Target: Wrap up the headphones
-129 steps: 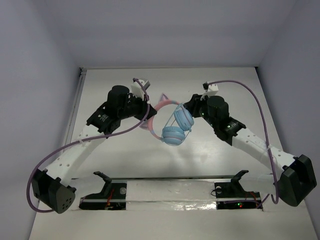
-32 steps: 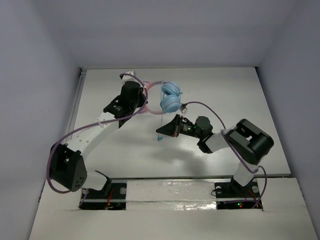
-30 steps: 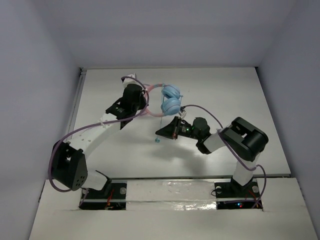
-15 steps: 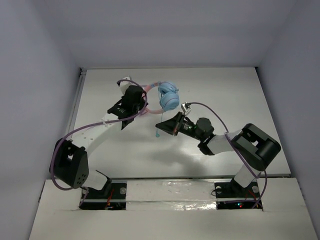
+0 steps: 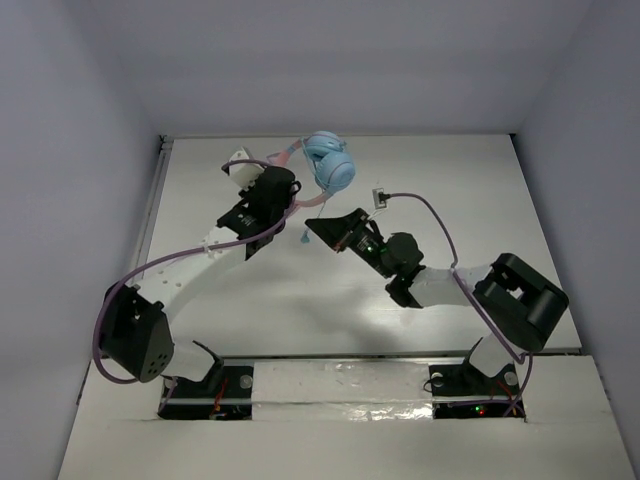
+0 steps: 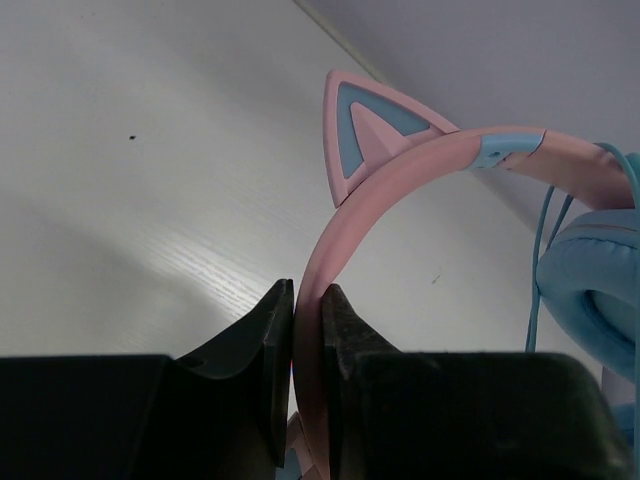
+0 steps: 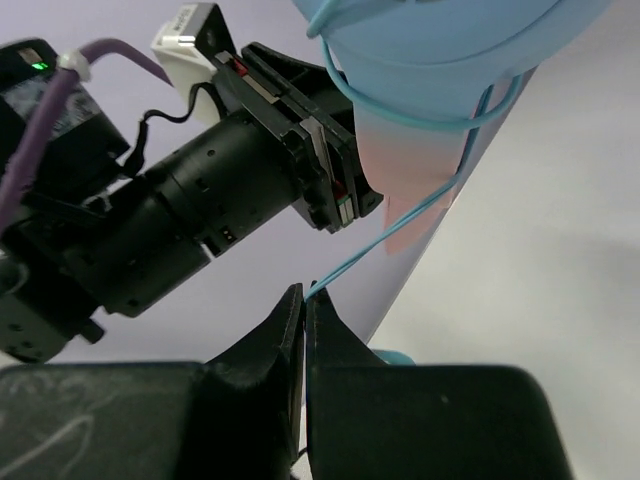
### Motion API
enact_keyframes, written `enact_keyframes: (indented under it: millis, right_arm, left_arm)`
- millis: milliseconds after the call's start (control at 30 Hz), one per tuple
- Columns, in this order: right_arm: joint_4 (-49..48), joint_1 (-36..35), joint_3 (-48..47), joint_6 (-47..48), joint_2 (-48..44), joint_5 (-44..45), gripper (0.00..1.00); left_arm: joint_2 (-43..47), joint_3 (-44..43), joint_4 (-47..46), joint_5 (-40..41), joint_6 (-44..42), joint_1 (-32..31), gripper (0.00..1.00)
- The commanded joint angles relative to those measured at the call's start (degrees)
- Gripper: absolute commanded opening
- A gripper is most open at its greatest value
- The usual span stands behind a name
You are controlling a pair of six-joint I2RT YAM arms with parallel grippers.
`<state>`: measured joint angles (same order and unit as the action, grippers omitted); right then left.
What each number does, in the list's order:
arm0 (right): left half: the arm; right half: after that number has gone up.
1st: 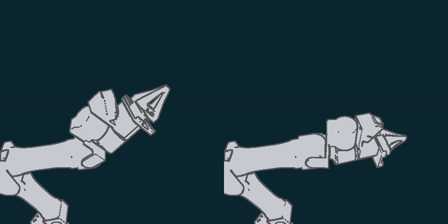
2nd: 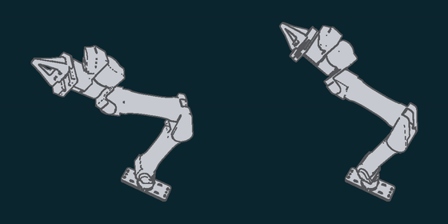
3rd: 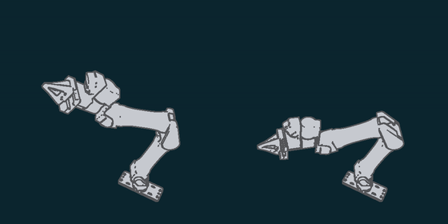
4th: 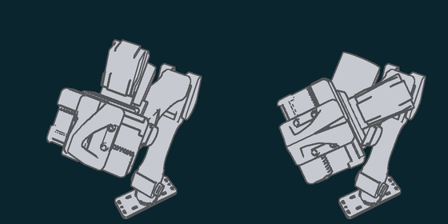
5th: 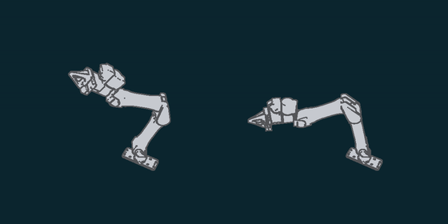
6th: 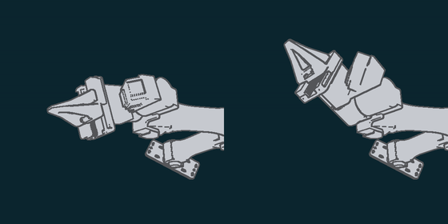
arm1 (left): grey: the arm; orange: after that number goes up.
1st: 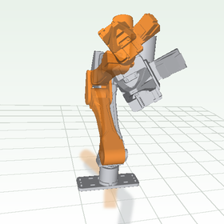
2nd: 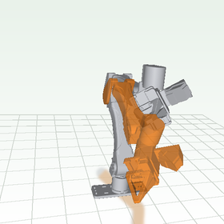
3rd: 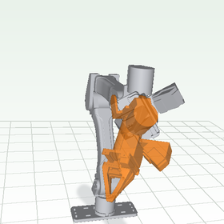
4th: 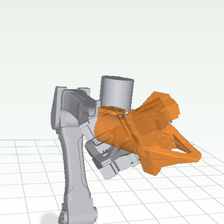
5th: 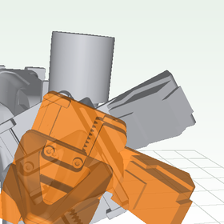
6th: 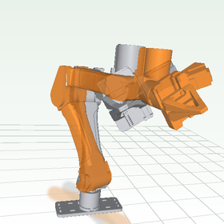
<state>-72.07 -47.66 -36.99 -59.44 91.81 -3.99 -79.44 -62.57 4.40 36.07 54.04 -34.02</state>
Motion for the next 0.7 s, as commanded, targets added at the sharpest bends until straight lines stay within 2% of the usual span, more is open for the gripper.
enact_keyframes:
  millis: [0,133,300,467,533,600,667]
  right_arm:
    - [-1.4,-2.9,-5.3,8.3,-1.2,1.5,0.0]
    - [8.8,-4.8,-8.3,12.0,-4.5,3.7,0.0]
    - [13.0,-4.8,-9.0,4.8,-6.3,7.7,0.0]
    - [11.3,-4.8,-11.2,-2.5,-4.9,9.0,0.0]
    - [18.9,-4.8,-13.4,-3.7,-5.4,11.6,0.0]
    - [13.0,-4.8,-11.3,-4.6,-5.2,10.8,0.0]
    - [12.7,-4.8,-10.9,-5.6,-6.1,11.6,0.0]
  left_arm:
    - [-0.9,-4.7,-3.3,10.3,1.5,-0.2,0.0]
    - [-2.6,-3.4,-3.6,10.4,-2.9,-0.2,0.0]
    - [-1.4,1.7,-7.2,8.7,-5.9,-0.2,0.0]
    - [-1.3,4.6,-7.4,7.4,-6.0,-3.0,0.0]
    - [-0.7,5.0,-6.1,7.3,-5.6,-3.0,0.0]
    - [0.2,6.9,-8.8,5.7,-7.2,-3.0,0.0]
    - [0.7,7.8,-9.7,4.2,-8.2,-3.0,0.0]
